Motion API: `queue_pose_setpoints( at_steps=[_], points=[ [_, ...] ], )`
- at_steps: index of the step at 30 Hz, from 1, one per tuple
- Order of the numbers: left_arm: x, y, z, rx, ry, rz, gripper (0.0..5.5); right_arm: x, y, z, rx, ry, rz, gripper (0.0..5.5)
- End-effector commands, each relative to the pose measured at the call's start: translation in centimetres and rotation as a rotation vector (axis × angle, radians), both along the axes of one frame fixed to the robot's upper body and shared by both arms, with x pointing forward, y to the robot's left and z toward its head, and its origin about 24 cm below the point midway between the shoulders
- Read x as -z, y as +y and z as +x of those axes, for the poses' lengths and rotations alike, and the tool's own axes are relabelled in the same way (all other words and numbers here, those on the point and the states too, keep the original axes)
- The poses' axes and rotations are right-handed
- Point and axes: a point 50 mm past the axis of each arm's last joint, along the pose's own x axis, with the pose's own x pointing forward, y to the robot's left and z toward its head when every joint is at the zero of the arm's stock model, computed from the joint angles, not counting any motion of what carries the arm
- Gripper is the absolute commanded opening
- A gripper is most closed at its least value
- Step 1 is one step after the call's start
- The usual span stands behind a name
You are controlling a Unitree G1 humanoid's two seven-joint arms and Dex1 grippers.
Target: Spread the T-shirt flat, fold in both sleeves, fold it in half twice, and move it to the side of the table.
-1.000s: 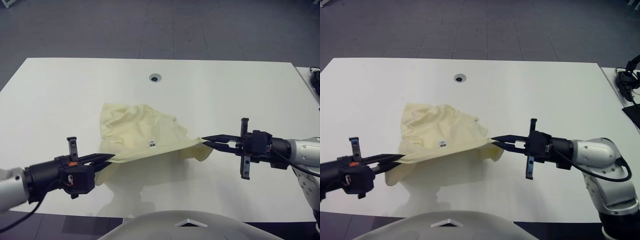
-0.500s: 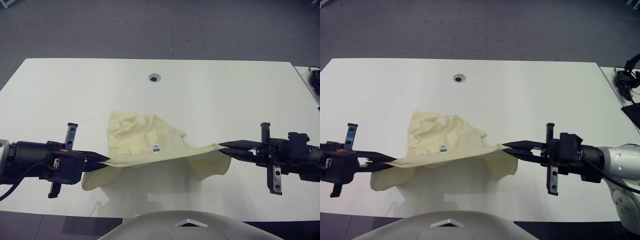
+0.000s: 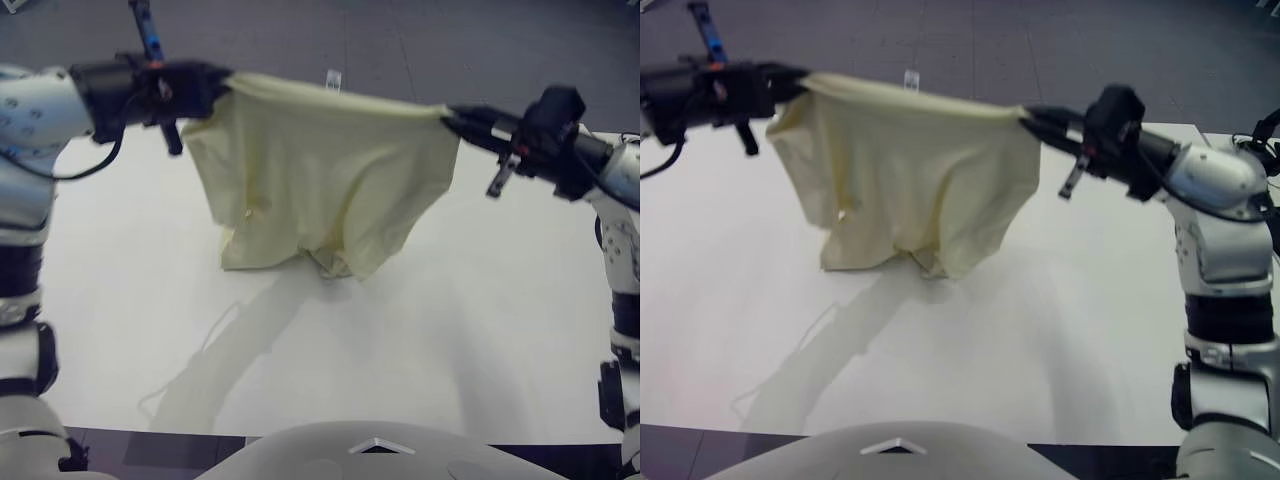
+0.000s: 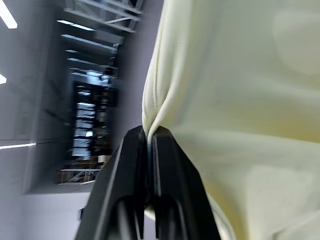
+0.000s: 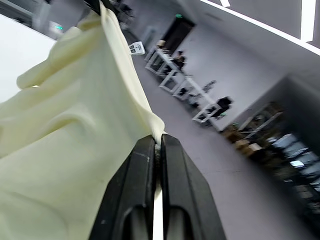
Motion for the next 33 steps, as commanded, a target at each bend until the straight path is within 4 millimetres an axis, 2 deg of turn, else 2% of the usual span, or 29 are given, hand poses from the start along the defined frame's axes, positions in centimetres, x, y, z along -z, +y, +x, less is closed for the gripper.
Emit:
queue_pose_setpoints(
  at_steps=[1, 3, 6, 9, 11, 13, 15, 16, 18, 20, 22, 25, 28, 31, 33],
  points=[
    [-13.8, 1.1, 4.4, -0.502, -0.79, 0.12, 0.02, -10.1, -4.9, 5.2, 0.657, -0.524, 0.022, 0.0],
    [-13.4, 1.2, 4.5, -0.472, -0.739, 0.159, 0.02, -10.1, -4.5, 5.3, 0.62, -0.524, 0.008, 0.0],
    [-9.6, 0.9, 5.7, -0.359, -0.574, 0.223, 0.02, -7.4, -3.8, 5.9, 0.554, -0.465, -0.054, 0.0],
    [-3.1, 0.6, 6.9, -0.225, -0.405, 0.293, 0.02, -2.1, -2.6, 6.3, 0.447, -0.345, -0.152, 0.0],
    [2.4, 0.4, 6.7, -0.097, -0.263, 0.33, 0.02, 2.5, -1.7, 5.7, 0.352, -0.243, -0.212, 0.0],
    [8.1, 0.3, 5.2, 0.047, -0.115, 0.363, 0.02, 6.9, -1.0, 4.1, 0.254, -0.143, -0.262, 0.0],
    [14.4, 0.3, 2.0, 0.198, 0.066, 0.367, 0.02, 11.2, -0.4, 1.2, 0.137, -0.014, -0.306, 0.0],
    [16.8, 0.2, 0.2, 0.256, 0.135, 0.366, 0.02, 12.8, -0.3, -0.3, 0.089, 0.037, -0.33, 0.0],
    [20.4, 0.0, -3.4, 0.335, 0.237, 0.337, 0.02, 14.5, -0.4, -2.9, 0.021, 0.126, -0.337, 0.0],
    [22.1, -0.3, -6.3, 0.371, 0.288, 0.299, 0.02, 14.3, -1.2, -4.2, 0.026, 0.147, -0.327, 0.0],
    [22.5, -0.2, -8.3, 0.377, 0.3, 0.288, 0.02, 13.5, -2.1, -4.5, 0.061, 0.147, -0.308, 0.0],
    [20.9, 0.5, -9.8, 0.35, 0.251, 0.317, 0.02, 12.7, -2.5, -5.5, 0.063, 0.158, -0.278, 0.0],
    [18.3, 1.5, -11.3, 0.313, 0.198, 0.373, 0.02, 12.3, -1.8, -7.7, -0.016, 0.207, -0.268, 0.0],
    [17.1, 1.8, -13.5, 0.315, 0.23, 0.423, 0.02, 13.5, -0.7, -10.9, -0.149, 0.339, -0.365, 0.0],
    [17.6, 1.5, -15.4, 0.335, 0.313, 0.438, 0.02, 14.8, -0.2, -13.0, -0.23, 0.438, -0.451, 0.0]
  ],
)
